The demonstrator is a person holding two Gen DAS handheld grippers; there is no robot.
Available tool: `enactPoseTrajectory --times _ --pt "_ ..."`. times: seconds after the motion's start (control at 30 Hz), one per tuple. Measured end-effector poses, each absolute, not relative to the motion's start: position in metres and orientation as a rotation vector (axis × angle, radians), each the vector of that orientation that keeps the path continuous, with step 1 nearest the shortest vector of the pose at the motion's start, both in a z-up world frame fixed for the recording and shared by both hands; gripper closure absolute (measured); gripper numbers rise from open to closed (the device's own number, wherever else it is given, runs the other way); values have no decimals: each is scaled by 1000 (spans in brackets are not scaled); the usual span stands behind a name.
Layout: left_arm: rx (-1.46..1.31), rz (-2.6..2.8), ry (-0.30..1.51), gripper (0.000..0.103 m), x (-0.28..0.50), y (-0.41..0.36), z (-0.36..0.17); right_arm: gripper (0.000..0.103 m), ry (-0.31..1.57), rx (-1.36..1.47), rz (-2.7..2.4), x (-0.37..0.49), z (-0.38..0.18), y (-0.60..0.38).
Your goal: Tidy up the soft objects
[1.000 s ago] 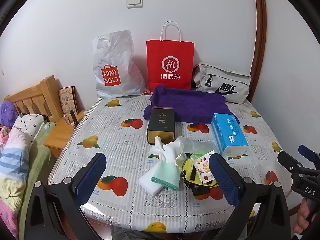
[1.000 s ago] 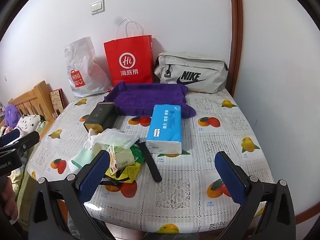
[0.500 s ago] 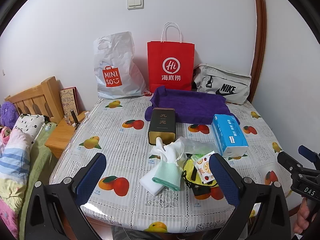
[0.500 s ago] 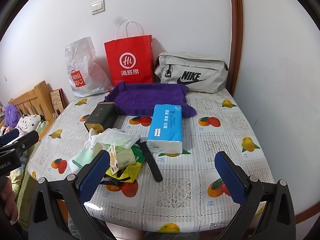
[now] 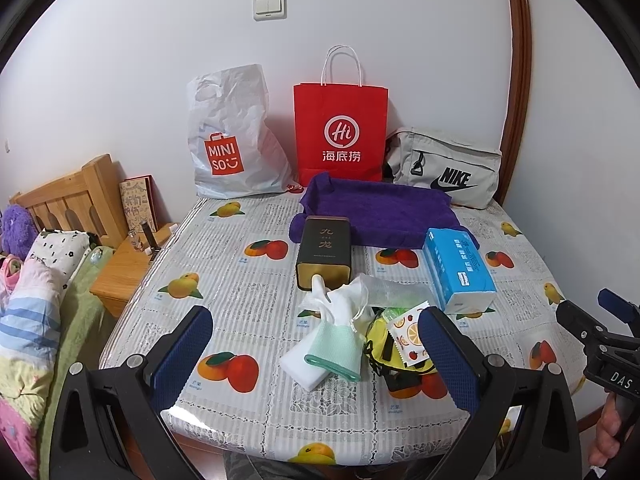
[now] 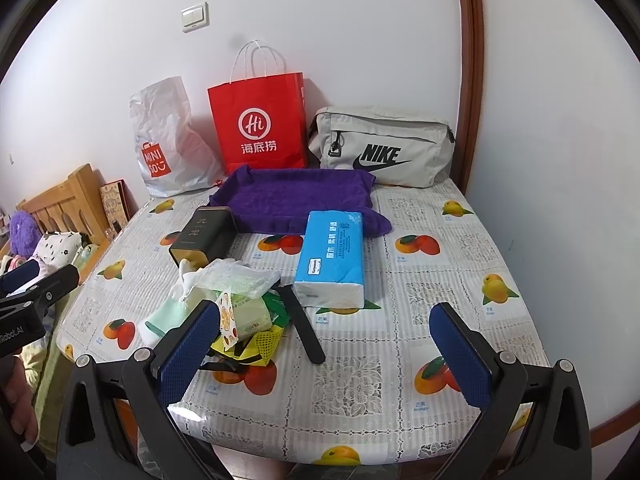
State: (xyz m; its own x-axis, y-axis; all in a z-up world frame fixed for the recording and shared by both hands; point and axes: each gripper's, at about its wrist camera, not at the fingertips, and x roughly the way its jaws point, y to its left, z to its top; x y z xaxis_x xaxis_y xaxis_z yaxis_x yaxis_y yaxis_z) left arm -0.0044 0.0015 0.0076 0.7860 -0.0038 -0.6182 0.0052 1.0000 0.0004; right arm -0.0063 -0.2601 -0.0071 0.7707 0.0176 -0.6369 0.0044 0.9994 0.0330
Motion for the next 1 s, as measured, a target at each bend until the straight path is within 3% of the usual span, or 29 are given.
enactPoseTrajectory --times 1.0 --pt "6 -2 666 0 -6 0 8 0 690 37 8 -6 -7 -260"
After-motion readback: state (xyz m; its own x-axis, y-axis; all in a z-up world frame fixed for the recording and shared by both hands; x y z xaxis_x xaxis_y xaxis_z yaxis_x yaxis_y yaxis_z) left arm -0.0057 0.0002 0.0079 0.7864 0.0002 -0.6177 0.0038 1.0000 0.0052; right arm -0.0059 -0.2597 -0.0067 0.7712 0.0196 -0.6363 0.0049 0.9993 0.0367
